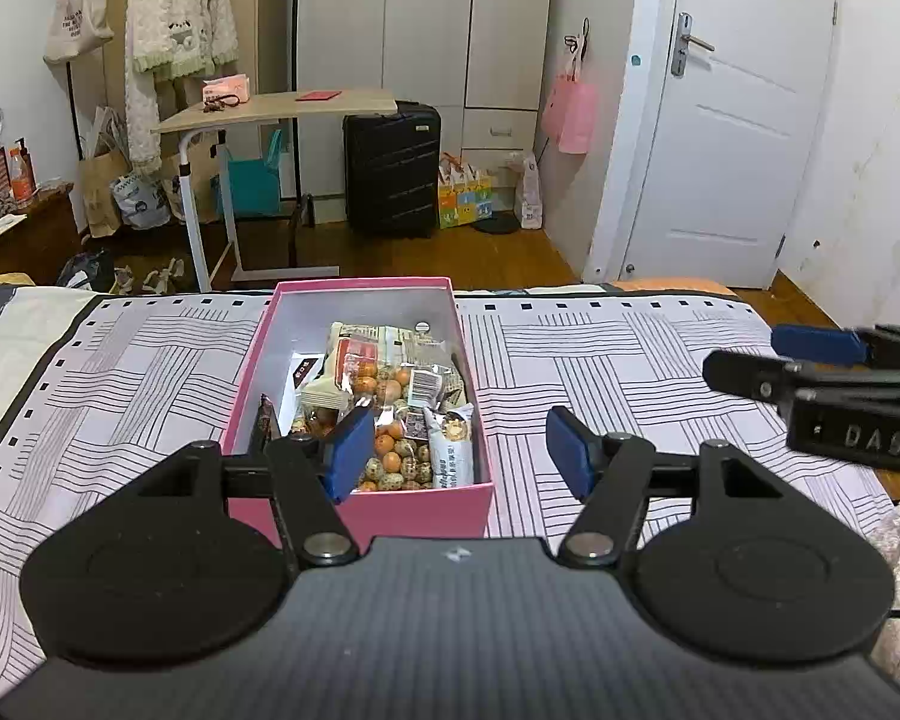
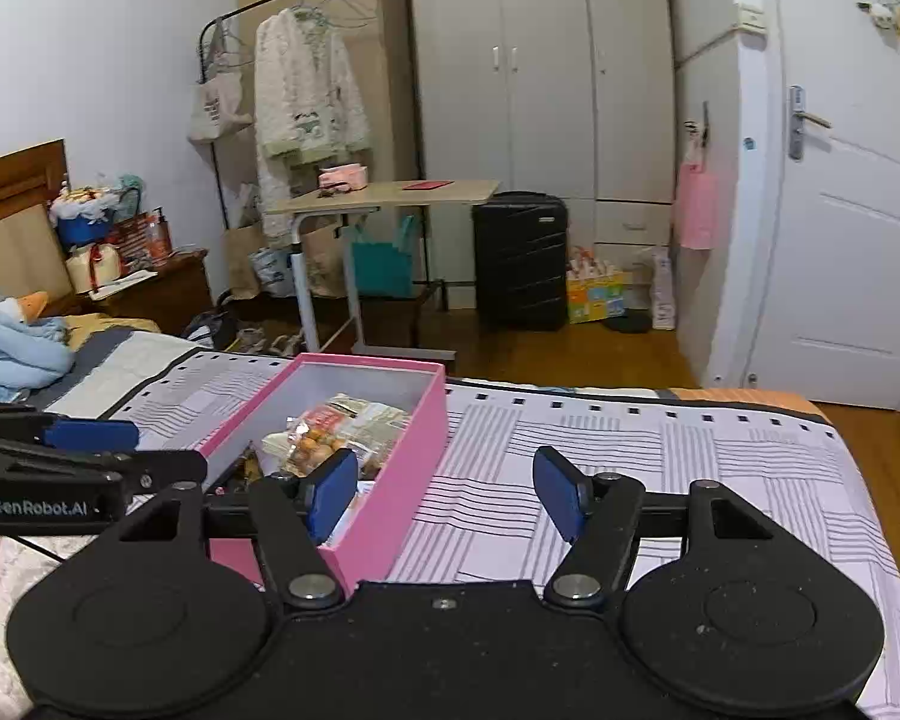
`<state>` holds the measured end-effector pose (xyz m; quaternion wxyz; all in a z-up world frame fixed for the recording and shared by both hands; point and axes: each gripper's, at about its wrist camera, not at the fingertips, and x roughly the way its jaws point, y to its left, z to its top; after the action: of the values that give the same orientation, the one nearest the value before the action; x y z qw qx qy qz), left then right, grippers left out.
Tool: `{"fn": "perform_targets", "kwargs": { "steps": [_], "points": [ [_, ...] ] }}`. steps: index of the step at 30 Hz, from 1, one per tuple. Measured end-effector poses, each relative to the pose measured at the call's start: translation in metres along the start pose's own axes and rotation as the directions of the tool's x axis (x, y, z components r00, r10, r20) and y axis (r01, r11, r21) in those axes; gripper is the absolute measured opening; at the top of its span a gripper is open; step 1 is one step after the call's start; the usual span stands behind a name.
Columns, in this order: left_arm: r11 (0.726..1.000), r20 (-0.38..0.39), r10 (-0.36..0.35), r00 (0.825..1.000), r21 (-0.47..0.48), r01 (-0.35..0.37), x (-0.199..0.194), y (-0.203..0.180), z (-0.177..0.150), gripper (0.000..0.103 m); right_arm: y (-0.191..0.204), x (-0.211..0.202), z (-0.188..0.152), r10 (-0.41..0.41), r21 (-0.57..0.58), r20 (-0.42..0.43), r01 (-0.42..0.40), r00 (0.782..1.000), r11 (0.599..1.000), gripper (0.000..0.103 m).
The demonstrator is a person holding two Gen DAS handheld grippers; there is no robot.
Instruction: Organize snacks
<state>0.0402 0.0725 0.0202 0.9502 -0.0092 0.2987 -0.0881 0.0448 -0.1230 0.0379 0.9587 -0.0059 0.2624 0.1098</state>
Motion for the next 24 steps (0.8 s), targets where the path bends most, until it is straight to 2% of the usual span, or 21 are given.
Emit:
{"fn": "perform_targets", "kwargs": {
  "steps": [5,10,16,18,21,24],
  "points": [
    [0.999,0.013,0.030,0.999,0.011,-0.030,-0.005,-0.008,-0.009,0.065,0.001,-0.006,-0.014,-0.032,0.006,-0.007,0.032,0.999,0.999,0.074],
    [0.994,0.029,0.105,0.994,0.039,-0.106,-0.008,-0.018,-0.018,0.065,-0.001,-0.007,-0.024,-0.055,0.031,-0.035,0.056,0.998,0.998,0.082],
    [0.993,0.049,0.098,0.994,0.068,-0.101,-0.017,-0.028,-0.022,0.078,-0.003,-0.007,-0.030,-0.128,0.052,-0.050,0.130,0.991,0.990,0.094],
    [0.994,0.052,0.094,0.994,0.059,-0.097,-0.019,-0.029,-0.024,0.085,-0.004,-0.010,-0.031,-0.151,0.059,-0.033,0.152,0.988,0.987,0.094],
    [0.991,0.063,0.126,0.990,0.044,-0.129,-0.019,-0.031,-0.029,0.094,-0.007,-0.014,-0.031,-0.156,0.084,-0.018,0.157,0.988,0.984,0.096],
    [0.987,0.062,0.153,0.986,0.044,-0.155,-0.016,-0.032,-0.032,0.098,-0.006,-0.019,-0.033,-0.147,0.081,-0.012,0.147,0.989,0.986,0.097]
  ]
}}
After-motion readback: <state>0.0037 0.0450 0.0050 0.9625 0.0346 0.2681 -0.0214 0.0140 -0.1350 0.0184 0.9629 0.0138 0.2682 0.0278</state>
